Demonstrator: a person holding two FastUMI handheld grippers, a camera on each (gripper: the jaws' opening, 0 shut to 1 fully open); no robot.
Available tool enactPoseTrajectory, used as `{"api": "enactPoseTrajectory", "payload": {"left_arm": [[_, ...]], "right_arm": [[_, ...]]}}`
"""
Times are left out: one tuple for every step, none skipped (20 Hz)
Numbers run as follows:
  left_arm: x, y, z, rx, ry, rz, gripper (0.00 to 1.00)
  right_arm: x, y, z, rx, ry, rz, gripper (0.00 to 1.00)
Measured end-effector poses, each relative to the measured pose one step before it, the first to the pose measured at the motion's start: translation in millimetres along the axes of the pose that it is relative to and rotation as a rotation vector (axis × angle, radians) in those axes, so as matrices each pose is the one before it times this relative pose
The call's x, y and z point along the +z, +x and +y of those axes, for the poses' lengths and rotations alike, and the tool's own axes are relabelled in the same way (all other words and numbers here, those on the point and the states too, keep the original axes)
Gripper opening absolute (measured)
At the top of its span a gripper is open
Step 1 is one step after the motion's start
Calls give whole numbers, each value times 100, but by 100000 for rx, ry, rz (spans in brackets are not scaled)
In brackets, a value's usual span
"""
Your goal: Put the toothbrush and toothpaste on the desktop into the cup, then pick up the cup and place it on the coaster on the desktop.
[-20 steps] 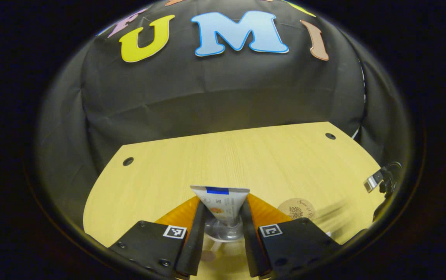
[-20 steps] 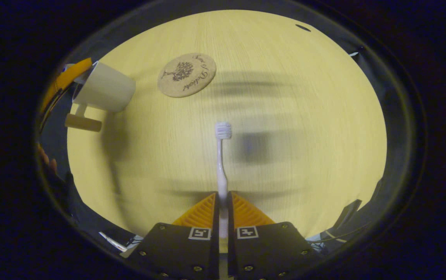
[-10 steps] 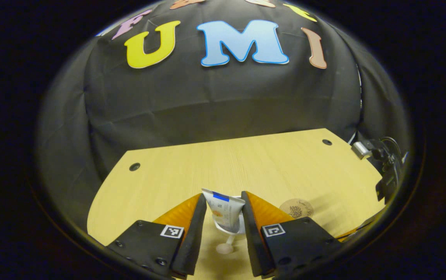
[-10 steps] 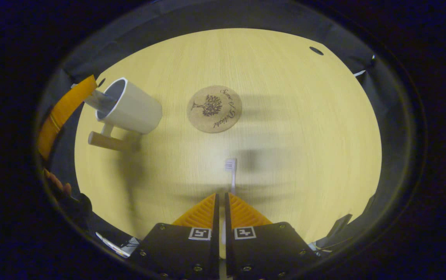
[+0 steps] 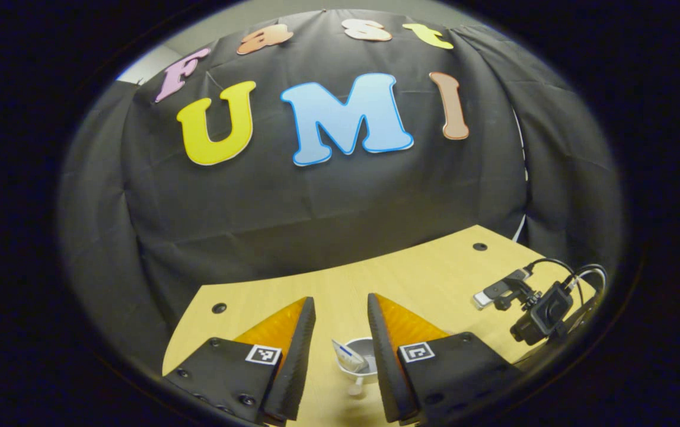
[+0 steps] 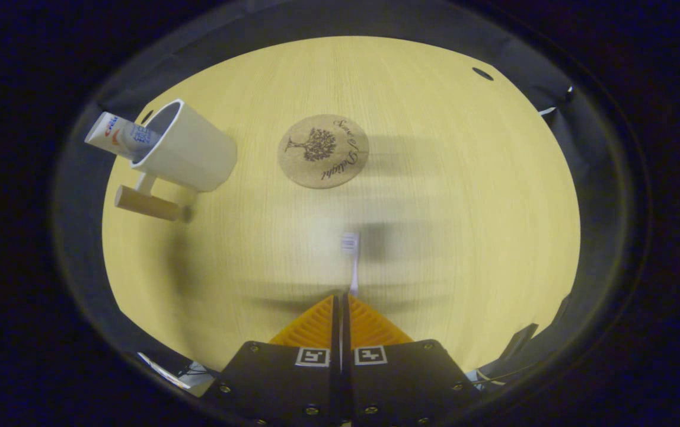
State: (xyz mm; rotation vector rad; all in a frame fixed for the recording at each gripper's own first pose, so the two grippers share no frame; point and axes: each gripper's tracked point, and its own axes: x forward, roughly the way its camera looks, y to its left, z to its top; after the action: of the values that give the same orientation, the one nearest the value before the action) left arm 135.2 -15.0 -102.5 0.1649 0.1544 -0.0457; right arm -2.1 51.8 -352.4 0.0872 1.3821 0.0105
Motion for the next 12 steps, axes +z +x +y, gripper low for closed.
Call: {"api": "enactPoseTrajectory", "payload": {"left_arm": [[407, -422, 105, -310, -370, -869, 58], [490, -414, 107, -400, -635, -692, 58], [263, -389, 245, 27, -555, -656, 58], [420, -366, 385, 348, -367, -663, 58], [259, -355, 296, 177, -390, -531, 58], [328, -360, 280, 207, -511, -519, 58], [293, -243, 298, 362, -518, -341, 58], [148, -256, 296, 256, -552, -218, 58], [-48, -269, 401, 557, -652, 17, 58], [-17, -405, 459, 535, -708, -9, 58], [-120, -313, 451, 645, -713, 120, 58], [-50, -328, 467, 793, -573, 125, 58]], "right_arm": [[-167, 26, -35, -326, 473, 753, 1], [-131, -36, 175, 814, 737, 420, 1], [-118, 43, 222, 1052, 1274, 344, 1], [-153, 212, 290, 1545, 1359, 643, 3], [-213, 56, -98, -439, 754, 868, 8], [-113, 292, -45, -241, 252, 872, 13], [25, 41, -87, -278, 250, 128, 15], [129, 53, 17, 164, 1097, -123, 14], [173, 29, -13, -85, 1350, 293, 14], [-37, -27, -10, 133, 1110, 979, 16], [57, -96, -29, -161, 821, 512, 16], [158, 14, -84, -436, 522, -603, 16]]}}
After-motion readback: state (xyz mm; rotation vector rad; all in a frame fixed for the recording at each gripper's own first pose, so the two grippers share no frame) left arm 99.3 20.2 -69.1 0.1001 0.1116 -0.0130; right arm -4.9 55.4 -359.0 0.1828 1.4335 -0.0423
